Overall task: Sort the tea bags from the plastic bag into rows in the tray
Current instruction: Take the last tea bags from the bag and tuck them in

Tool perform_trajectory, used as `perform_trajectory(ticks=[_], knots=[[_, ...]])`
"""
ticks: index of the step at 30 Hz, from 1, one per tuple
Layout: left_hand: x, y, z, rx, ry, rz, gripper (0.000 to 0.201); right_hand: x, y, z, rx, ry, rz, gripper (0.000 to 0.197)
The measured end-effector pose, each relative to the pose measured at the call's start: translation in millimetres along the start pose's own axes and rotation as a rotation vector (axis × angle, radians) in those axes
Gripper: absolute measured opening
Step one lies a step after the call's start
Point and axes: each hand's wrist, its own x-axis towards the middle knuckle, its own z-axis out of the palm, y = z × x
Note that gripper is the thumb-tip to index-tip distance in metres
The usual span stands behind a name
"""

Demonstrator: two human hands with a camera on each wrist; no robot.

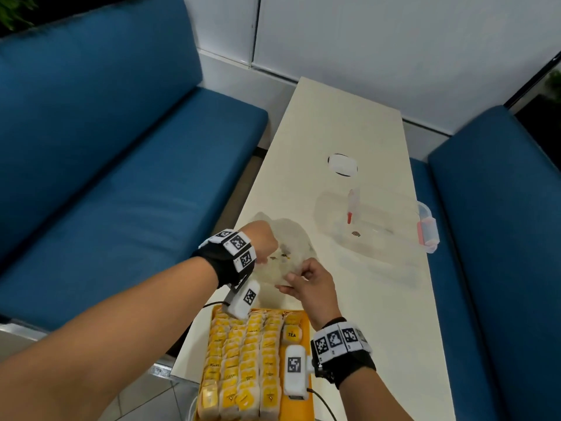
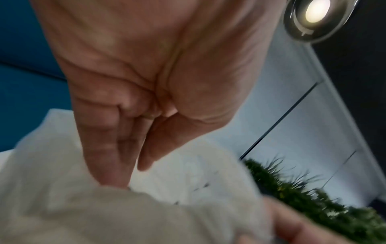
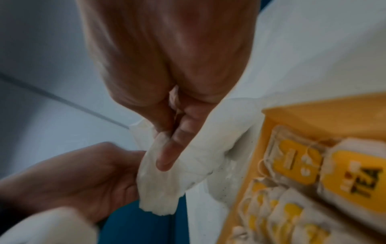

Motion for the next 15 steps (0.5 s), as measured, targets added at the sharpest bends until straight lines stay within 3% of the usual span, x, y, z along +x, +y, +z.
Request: perform_trajectory(ticks=[3, 5, 8, 11, 13, 15], knots=[[16, -9, 3, -0.237, 0.038, -0.061, 0.016, -3, 2, 9, -0.147, -0.04, -0.02, 0.028], [26, -14, -1, -0.367, 0.121, 0.024, 0.031, -5, 1, 12, -0.209, -0.079, -0.013, 0.025], [18, -15, -4, -0.457, 0.135, 0.198, 0.054, -8, -6, 3, -0.397, -0.09, -0.008, 0.012], [2, -14, -9, -0.356, 0.169, 0.357, 0.079, 3, -21, -26, -0.366, 0.122, -0.088, 0.01], [-12, -14, -13, -0.252, 0.195, 0.423, 0.077, 19, -35, -48, -0.299, 0.27, -0.132, 0.014], [-24, -15, -15, -0.198, 0.201, 0.475, 0.077, 37, -52, -63, -0.2, 0.309, -0.116, 0.024]])
